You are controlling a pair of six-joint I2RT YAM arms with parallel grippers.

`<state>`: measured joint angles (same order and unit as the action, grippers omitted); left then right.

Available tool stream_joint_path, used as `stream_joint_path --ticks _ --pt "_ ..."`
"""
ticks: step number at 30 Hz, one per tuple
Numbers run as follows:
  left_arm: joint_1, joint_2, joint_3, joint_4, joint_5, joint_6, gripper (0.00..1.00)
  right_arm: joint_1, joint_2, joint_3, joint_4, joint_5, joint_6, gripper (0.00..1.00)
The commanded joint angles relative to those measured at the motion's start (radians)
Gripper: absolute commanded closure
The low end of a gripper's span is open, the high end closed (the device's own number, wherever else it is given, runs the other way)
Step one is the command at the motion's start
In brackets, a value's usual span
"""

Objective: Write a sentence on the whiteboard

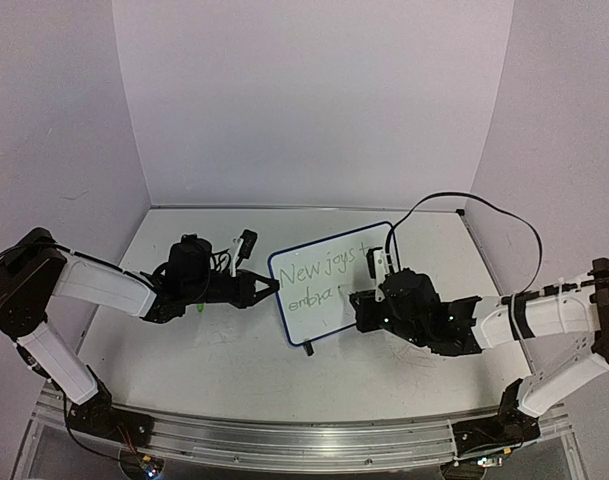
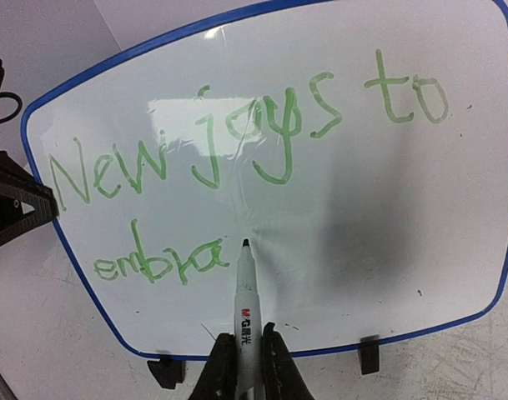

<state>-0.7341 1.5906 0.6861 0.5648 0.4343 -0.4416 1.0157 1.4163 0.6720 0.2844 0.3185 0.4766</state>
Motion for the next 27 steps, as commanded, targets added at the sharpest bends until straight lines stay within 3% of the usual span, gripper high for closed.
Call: stream_joint_path --ticks 1,27 --pt "-0.004 -0.019 0.007 -0.057 -0.004 0.021 1.0 -0.005 0.018 0.038 0.027 0.026 -0.005 1.0" --pt "-0.004 -0.011 0.015 -0.057 0.001 0.02 1.0 0.004 0.069 0.032 0.027 -0.018 0.012 1.0"
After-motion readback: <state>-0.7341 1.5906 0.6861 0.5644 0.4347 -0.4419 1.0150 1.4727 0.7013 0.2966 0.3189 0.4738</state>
